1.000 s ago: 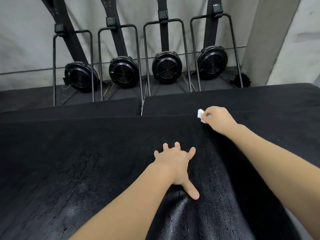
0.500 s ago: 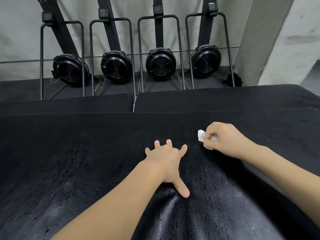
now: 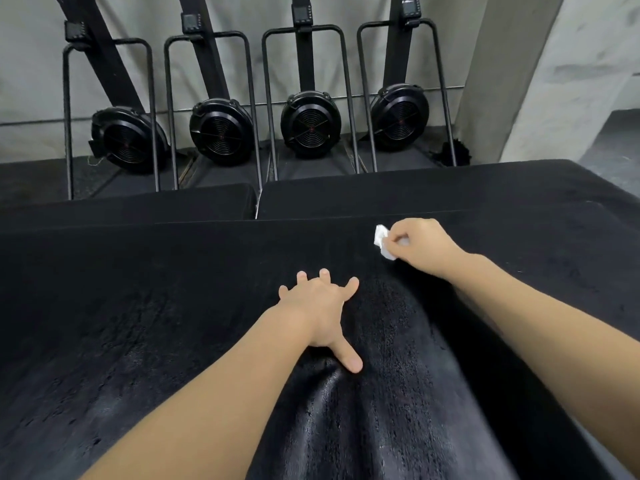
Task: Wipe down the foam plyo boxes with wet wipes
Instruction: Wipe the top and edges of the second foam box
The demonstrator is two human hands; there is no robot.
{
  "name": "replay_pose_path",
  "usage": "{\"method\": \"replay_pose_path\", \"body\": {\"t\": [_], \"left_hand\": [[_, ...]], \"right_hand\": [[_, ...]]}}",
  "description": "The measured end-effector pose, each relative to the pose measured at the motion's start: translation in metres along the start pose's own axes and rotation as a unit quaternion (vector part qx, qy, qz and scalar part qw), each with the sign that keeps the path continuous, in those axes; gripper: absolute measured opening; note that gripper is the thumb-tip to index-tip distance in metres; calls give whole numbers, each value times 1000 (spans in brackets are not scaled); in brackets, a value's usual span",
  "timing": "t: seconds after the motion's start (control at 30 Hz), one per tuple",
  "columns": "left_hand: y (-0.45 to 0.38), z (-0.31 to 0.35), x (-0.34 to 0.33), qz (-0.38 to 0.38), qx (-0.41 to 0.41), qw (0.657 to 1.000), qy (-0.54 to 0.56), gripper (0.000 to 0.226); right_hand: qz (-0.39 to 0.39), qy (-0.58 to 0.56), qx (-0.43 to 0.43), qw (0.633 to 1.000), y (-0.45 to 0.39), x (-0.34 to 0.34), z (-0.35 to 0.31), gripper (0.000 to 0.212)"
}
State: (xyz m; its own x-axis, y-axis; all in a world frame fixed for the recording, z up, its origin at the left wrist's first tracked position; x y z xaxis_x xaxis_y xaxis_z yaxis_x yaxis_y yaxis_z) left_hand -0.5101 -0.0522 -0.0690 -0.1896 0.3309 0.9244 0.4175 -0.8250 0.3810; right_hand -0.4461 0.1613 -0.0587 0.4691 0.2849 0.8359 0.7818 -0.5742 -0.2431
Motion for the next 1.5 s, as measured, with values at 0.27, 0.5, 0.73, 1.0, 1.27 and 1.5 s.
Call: {"method": "replay_pose_path", "body": {"t": [0.27,0.5,0.73,1.0,1.27,1.5], "left_hand": [[1,0,0,6,12,1000,1,146],[-3,-2,0,5,11,1000,-12,145],[-1,-2,-1,13,19,999,-34,142],[25,14,3,84,33,996,-10,106],[44,18,-1,83,51,994,52,88],[55,19,-1,113,74,988,71,76]], "right_hand": [[-57,-43,88,994,167,24,-31,15],[-8,-89,77,993,108,13,-24,11],[-25,-114,44,992,142,16,-38,18],[-73,-118,59,989,229,24,-47,26],[13,-99,34,994,191,18,-41,21],[-58,-72,82,992,318,31,-71,18]]}}
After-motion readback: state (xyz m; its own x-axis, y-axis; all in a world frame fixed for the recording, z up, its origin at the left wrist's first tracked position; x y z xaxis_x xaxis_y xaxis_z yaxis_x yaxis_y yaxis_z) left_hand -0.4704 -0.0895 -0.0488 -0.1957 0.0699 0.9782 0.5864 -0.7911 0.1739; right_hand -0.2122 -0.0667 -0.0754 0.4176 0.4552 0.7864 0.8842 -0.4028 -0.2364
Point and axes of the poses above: each hand's wrist, its own y-axis away from the middle knuckle, its own x-axis out of the back of the hand, z = x × y, the point moved 6 cm from there along -y, towards the middle knuckle, and after that the axes turned 7 degrees about z, right-handed, at the moved point
